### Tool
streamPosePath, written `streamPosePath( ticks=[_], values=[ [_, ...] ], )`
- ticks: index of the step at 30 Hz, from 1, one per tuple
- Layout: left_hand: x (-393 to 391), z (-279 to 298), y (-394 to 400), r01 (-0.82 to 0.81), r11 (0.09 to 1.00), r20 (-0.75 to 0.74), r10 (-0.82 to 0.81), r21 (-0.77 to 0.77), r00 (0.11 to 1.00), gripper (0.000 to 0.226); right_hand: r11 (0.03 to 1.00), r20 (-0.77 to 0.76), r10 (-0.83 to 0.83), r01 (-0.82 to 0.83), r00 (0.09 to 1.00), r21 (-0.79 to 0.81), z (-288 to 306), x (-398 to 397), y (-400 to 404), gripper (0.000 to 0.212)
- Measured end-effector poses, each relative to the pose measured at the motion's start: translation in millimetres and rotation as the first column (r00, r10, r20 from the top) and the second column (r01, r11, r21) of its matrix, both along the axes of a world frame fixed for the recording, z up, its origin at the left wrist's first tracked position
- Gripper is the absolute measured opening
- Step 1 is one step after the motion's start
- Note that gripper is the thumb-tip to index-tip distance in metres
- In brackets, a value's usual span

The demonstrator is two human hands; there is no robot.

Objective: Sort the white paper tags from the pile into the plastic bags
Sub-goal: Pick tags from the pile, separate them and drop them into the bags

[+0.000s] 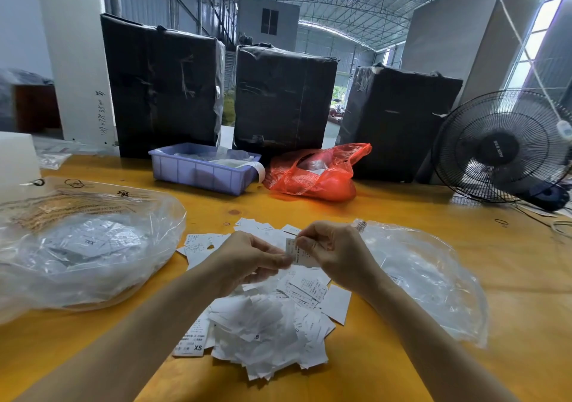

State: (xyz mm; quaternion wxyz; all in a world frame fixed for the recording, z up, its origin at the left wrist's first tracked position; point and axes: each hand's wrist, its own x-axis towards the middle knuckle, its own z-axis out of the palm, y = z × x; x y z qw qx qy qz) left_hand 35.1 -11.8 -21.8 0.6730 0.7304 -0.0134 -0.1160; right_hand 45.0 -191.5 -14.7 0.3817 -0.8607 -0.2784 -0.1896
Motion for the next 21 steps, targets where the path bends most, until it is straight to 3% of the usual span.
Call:
streamPosePath(
  ticks=[8,21],
  values=[
    [-2.0,0.9,-3.2,-0.023,1.000,0.016,0.023,0.002,1.000,0.013,0.997,-0.223,0.074,-0.074,0.972,0.008,2.5,0.0,-3.7,0.007],
    [-4.7,5.2,-1.9,0.010,0.999,0.054,-0.012,0.040,0.998,0.008,0.999,-0.208,0.047,-0.043,0.977,0.023,4.9,-1.1,-6.0,0.006]
  ],
)
